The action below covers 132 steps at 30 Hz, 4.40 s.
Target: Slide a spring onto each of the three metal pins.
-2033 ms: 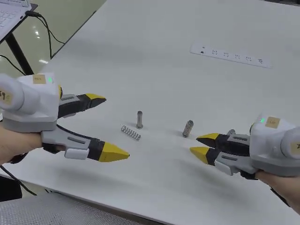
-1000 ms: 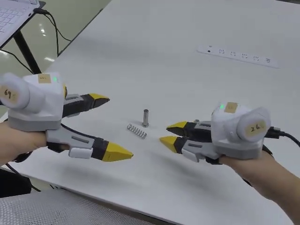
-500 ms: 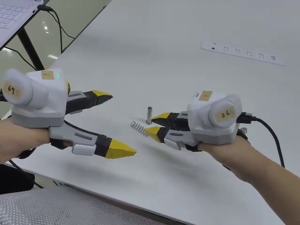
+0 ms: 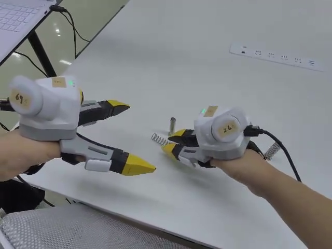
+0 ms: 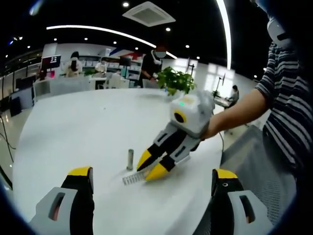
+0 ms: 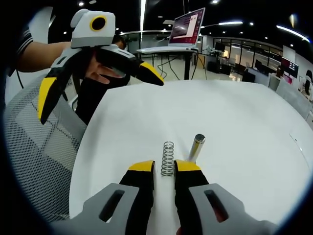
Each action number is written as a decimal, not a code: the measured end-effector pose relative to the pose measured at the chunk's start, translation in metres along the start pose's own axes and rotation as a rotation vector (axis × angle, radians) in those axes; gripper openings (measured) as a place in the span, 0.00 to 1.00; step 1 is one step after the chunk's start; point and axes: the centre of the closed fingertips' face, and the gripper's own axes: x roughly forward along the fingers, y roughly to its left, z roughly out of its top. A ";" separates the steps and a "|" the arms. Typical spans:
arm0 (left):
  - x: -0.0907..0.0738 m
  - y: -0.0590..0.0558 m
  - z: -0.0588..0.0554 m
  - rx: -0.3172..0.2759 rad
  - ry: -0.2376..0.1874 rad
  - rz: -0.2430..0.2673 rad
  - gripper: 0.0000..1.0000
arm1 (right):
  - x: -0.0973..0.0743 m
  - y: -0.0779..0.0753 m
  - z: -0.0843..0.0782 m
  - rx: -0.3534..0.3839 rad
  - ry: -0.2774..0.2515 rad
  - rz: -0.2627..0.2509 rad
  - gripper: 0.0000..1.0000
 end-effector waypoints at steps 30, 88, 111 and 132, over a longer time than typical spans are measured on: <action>0.016 -0.015 0.004 0.006 0.011 -0.038 0.97 | -0.040 0.003 0.001 -0.095 -0.016 0.022 0.07; 0.101 -0.091 0.021 0.098 0.032 -0.326 0.50 | -0.156 0.007 -0.031 -0.206 0.015 0.043 0.07; 0.112 -0.100 0.022 0.122 0.043 -0.362 0.19 | -0.161 0.016 -0.026 -0.213 0.003 0.072 0.07; 0.112 -0.107 0.027 0.176 0.028 -0.418 0.04 | -0.164 0.018 -0.021 -0.197 -0.014 0.078 0.08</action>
